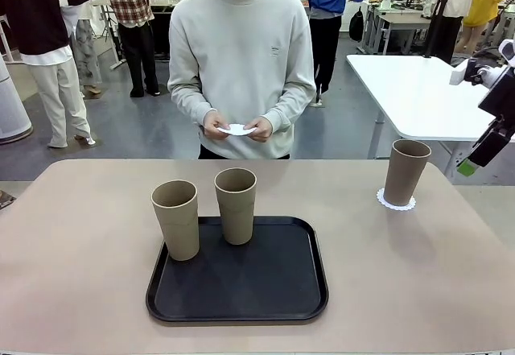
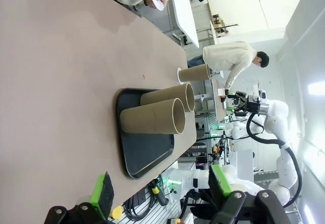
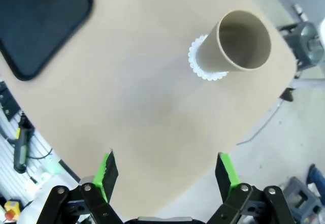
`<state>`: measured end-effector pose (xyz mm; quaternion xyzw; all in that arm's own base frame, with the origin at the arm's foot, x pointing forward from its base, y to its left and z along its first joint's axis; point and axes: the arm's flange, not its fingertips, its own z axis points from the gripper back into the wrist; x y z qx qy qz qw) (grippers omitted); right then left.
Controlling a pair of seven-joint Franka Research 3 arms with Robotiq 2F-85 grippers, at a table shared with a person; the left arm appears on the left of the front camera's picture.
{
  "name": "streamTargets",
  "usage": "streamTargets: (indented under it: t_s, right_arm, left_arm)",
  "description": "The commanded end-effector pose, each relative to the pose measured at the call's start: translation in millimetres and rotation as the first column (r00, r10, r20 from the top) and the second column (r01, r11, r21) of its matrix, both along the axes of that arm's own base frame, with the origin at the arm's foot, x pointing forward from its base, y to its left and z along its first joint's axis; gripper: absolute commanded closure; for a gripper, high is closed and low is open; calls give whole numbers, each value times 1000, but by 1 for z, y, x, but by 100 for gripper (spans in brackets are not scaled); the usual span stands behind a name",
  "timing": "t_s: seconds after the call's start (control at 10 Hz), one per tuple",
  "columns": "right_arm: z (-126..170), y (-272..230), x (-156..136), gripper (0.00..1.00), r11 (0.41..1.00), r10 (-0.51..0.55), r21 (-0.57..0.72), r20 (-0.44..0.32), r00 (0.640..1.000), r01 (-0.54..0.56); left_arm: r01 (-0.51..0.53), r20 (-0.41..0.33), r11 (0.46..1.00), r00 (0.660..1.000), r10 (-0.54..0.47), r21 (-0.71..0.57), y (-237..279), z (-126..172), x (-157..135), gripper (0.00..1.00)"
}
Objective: Place coasters on the table and set cups on them.
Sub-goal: Pick up one Reusable plastic cup and place it on a coaster set by the human, then take one Reusable plastic cup from the Flat Tray and place it on a coaster set by the human.
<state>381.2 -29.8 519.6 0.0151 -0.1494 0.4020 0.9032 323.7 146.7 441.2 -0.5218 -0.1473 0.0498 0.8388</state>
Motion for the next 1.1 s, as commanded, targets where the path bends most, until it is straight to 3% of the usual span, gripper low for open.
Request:
streamTargets:
  t_s: [0.0, 1.0]
  right_arm:
    - [-7, -17, 8, 0, 1000, -4, 16, 34, 999, 3]
    - [-7, -17, 8, 0, 1000, -4, 16, 34, 999, 3]
  left_arm:
    - [3, 14, 1000, 1000, -3, -4, 1, -1, -1, 0]
    - [3, 14, 1000, 1000, -3, -4, 1, -1, -1, 0]
